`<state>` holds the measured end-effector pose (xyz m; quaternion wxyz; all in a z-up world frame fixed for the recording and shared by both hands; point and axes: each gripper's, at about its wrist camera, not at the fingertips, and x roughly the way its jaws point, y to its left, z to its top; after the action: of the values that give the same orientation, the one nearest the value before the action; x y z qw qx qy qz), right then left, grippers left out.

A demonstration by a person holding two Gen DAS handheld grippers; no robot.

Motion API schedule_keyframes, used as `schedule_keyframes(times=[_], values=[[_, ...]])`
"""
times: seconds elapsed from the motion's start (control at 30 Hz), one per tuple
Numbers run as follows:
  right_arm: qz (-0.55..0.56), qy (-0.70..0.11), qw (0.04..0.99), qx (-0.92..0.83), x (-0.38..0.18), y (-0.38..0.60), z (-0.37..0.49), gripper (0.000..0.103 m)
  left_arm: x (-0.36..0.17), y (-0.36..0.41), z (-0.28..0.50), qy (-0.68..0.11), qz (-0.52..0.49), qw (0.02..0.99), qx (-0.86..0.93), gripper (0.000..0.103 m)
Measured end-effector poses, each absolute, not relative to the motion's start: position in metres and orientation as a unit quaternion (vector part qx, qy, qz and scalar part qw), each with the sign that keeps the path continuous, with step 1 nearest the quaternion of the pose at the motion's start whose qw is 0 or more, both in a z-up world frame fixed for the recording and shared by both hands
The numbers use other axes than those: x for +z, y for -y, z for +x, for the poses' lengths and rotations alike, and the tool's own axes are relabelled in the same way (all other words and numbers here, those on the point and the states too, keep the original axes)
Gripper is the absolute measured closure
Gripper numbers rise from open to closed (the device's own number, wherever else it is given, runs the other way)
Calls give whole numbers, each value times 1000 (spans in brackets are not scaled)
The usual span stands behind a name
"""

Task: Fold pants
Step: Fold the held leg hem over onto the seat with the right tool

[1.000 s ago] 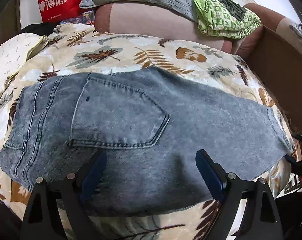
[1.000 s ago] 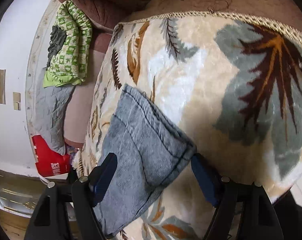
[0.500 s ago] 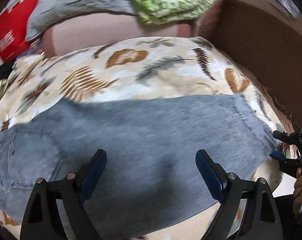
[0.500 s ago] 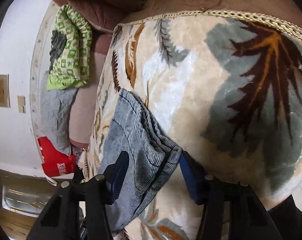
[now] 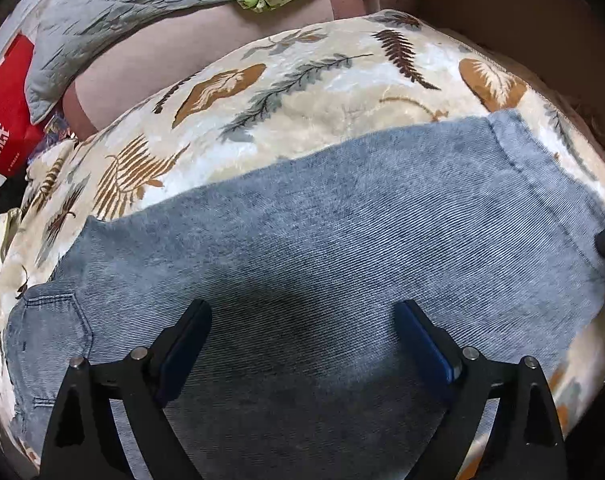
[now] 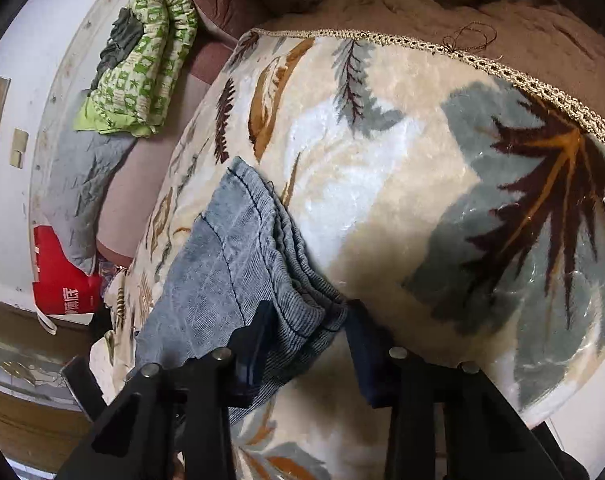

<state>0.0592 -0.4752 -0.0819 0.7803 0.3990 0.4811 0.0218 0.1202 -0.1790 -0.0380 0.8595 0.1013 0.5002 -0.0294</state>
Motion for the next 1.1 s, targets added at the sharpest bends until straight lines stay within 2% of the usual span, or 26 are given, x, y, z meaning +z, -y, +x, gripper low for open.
schedule_keyframes(times=[0.1, 0.17, 0.27, 0.3, 0.33, 0.4, 0.43, 0.47, 0.57, 0.67, 0.7, 0.87, 1.0, 1.1], values=[[408, -477, 778, 23, -83, 477, 58, 60, -17, 170, 106, -465, 87, 880, -42, 9], [429, -465, 774, 35, -83, 479, 57, 45, -18, 165, 99, -458, 102, 882, -33, 9], [438, -461, 771, 31, -84, 478, 57, 44, -57, 167, 107, -524, 142, 838, -43, 8], [433, -464, 772, 27, -83, 476, 58, 44, -57, 163, 105, -504, 131, 853, -42, 3], [426, -468, 774, 23, -82, 474, 60, 44, -58, 161, 106, -505, 127, 853, -41, 3], [404, -478, 780, 15, -78, 469, 64, 52, -58, 159, 107, -512, 117, 850, -42, 3], [390, -484, 784, 5, -77, 467, 66, 68, -56, 158, 107, -513, 113, 849, -47, 4], [384, -488, 784, 0, -77, 466, 67, 71, -52, 155, 106, -513, 109, 850, -51, 5], [370, -491, 789, -5, -71, 463, 66, 74, -34, 144, 96, -475, 97, 873, -46, 5], [335, -493, 803, -15, -58, 452, 72, 75, -65, 147, 104, -529, 124, 838, -61, 4], [321, -490, 810, -17, -50, 447, 74, 76, -67, 145, 104, -515, 122, 846, -65, 0], [221, -448, 866, 12, 19, 390, 83, 76, -61, 124, 109, -529, 67, 841, -90, 2], [151, -406, 898, 75, 64, 317, 76, 76, -33, 64, 89, -496, -19, 865, -69, 2], [96, -395, 902, 147, 67, 240, 58, 76, -9, -2, 63, -462, -83, 882, -25, 2]])
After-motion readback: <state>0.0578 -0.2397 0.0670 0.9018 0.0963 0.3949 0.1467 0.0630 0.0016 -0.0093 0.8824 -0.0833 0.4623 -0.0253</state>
